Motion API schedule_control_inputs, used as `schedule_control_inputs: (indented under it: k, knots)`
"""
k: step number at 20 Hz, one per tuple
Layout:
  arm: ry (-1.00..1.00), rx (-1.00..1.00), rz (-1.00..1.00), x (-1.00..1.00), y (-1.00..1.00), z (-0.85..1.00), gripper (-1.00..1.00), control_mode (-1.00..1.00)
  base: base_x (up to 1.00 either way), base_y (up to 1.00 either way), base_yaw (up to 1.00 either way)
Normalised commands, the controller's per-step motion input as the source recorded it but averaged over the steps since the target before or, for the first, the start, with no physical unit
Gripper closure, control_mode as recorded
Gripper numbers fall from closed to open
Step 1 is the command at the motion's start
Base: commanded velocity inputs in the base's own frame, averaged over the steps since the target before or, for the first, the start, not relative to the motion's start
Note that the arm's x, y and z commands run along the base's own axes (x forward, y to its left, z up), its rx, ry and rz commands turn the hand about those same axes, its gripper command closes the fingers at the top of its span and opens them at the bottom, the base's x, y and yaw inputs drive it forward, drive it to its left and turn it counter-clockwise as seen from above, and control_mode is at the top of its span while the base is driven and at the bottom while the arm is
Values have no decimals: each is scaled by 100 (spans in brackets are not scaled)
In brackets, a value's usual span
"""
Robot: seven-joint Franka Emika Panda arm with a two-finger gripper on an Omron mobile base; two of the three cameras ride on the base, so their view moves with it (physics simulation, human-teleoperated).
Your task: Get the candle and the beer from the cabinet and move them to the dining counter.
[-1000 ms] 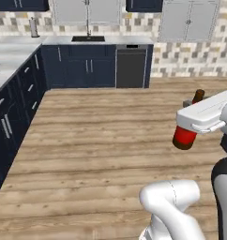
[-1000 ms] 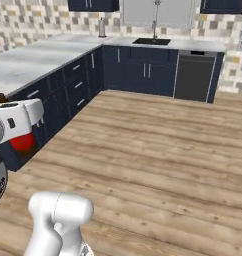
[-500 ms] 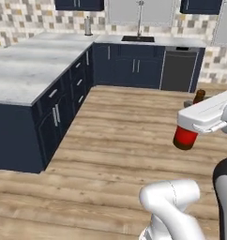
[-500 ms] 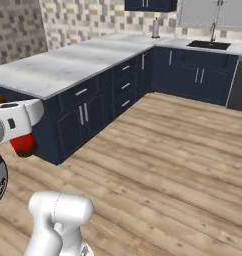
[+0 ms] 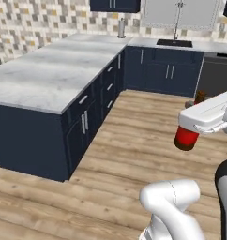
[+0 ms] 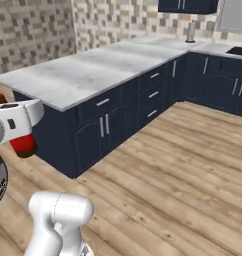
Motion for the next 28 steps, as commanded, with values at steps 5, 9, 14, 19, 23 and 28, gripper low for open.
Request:
schedule_control_inputs:
  k: [5,9,14,19,23,28]
  knots:
    - [0,0,0,0,0,0,100,100,95,31,24]
    - [0,0,0,0,0,0,100,100,84,42,18]
    - [0,0,0,0,0,0,100,100,79,60,8]
    - [0,0,0,0,0,0,100,100,79,72,0]
    - [0,0,0,0,0,0,100,100,83,80,-2]
    - [0,0,0,0,0,0,100,100,87,86,-7]
